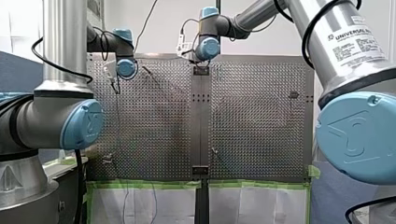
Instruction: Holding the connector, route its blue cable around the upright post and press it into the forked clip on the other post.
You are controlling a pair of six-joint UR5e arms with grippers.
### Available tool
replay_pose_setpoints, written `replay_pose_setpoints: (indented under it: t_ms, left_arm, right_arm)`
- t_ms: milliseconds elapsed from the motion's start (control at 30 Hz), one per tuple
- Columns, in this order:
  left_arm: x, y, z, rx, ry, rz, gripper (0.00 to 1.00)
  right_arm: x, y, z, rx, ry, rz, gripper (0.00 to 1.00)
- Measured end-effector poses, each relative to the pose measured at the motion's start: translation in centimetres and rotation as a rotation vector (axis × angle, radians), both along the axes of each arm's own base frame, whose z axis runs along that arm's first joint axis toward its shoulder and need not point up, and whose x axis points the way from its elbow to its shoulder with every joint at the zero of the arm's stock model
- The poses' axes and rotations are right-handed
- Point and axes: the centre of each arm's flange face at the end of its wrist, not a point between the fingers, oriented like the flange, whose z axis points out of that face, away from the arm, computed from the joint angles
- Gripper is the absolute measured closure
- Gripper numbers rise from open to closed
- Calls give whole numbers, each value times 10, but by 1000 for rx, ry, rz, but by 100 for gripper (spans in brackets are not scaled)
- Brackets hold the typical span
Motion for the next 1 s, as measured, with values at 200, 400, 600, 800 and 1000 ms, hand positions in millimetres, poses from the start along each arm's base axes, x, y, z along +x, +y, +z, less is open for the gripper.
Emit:
replay_pose_setpoints:
  t_ms: [200, 400, 600, 800, 1000]
  left_arm:
    - [17, 17, -10, 15, 20, -15, 98]
    - [36, 9, -20, 29, 48, -76, 98]
    - [45, 4, -26, 40, 62, -116, 98]
    - [58, 1, -47, 35, 90, -155, 98]
    - [66, -1, -64, 18, 108, -180, 98]
  right_arm:
    - [6, -8, -9, 5, 7, 1, 100]
    - [12, -16, -19, 4, 10, 7, 100]
    - [17, -25, -31, 13, 18, 4, 100]
    - [14, -33, -37, 21, 24, -8, 100]
    - [11, -44, -48, 32, 37, -23, 100]
